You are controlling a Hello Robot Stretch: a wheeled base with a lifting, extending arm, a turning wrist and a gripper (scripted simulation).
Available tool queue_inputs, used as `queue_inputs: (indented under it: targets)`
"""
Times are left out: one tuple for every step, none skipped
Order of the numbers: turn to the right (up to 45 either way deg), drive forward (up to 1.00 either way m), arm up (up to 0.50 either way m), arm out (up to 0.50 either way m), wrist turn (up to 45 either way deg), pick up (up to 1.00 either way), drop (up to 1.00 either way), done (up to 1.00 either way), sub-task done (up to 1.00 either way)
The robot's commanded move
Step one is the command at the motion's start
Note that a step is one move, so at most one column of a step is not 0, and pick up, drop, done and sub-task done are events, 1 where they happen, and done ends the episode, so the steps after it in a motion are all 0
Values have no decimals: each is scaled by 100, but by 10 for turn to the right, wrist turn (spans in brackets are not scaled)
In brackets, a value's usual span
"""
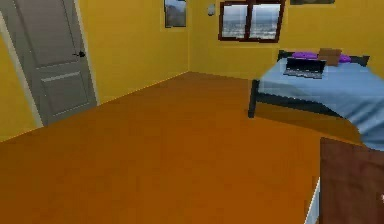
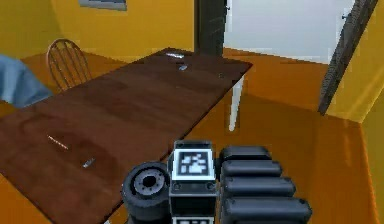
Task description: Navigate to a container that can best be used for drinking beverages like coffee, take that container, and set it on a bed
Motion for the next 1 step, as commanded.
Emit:
queue_inputs:
  targets:
    - [0,40,0,0,0,0,0,0,0]
